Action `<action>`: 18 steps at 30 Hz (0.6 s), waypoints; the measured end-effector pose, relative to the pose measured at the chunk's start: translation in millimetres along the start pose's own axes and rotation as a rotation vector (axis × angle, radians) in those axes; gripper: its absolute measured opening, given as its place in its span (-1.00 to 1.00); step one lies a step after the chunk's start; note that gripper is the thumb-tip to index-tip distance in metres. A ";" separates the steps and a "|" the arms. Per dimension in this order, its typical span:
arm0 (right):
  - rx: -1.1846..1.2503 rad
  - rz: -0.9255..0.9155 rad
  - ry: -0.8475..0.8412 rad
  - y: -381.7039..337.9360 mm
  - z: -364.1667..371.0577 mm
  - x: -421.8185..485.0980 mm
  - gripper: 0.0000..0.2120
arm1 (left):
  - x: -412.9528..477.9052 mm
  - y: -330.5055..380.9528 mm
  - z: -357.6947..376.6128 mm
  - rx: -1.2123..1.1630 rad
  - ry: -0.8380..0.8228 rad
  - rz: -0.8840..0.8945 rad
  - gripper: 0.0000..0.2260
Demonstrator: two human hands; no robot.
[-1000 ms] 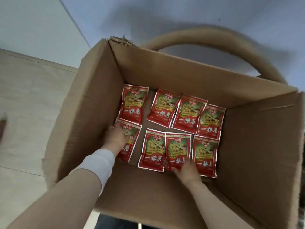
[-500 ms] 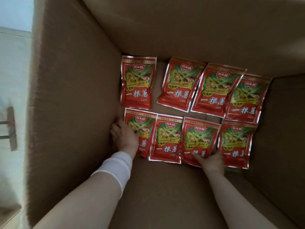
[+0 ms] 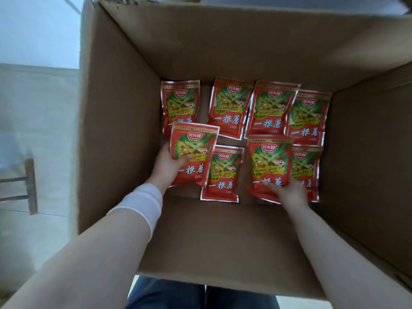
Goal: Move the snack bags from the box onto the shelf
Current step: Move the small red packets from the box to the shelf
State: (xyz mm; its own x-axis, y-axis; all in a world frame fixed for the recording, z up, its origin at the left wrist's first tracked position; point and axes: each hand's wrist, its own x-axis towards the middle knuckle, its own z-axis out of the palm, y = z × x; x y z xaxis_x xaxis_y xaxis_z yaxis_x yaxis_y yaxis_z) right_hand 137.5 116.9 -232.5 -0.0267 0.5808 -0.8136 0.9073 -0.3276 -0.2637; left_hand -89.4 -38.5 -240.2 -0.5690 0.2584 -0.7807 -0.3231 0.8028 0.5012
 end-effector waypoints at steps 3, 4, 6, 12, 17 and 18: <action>0.062 -0.078 0.055 -11.8 -31.7 -26.1 -0.56 | -31.3 39.6 -10.9 -0.104 0.002 0.110 -0.67; 0.094 -0.102 0.074 -14.3 -42.8 -36.5 -0.56 | -43.7 53.0 -13.9 -0.139 -0.013 0.146 -0.71; 0.175 -0.131 0.116 -18.3 -65.6 -63.4 -0.57 | -72.6 80.0 -19.9 -0.185 -0.044 0.222 -0.77; 0.528 -0.253 0.244 3.3 -107.8 -177.8 -0.74 | -169.4 138.4 -30.5 -0.218 -0.153 0.478 -0.75; 0.728 -0.248 0.386 57.3 -108.8 -258.1 -0.64 | -245.8 151.4 -18.4 -0.161 -0.260 0.636 -0.85; 0.771 -0.243 0.402 69.7 -111.1 -271.6 -0.65 | -262.8 151.7 -14.0 -0.152 -0.288 0.668 -0.88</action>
State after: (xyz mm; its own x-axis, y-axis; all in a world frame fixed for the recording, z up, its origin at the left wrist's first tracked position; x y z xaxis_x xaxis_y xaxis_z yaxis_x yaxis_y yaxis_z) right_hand 254.5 19.2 27.7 0.0994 0.8683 -0.4860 0.3585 -0.4868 -0.7965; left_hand 0.5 7.9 46.2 -0.4667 0.8131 -0.3479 -0.0903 0.3475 0.9333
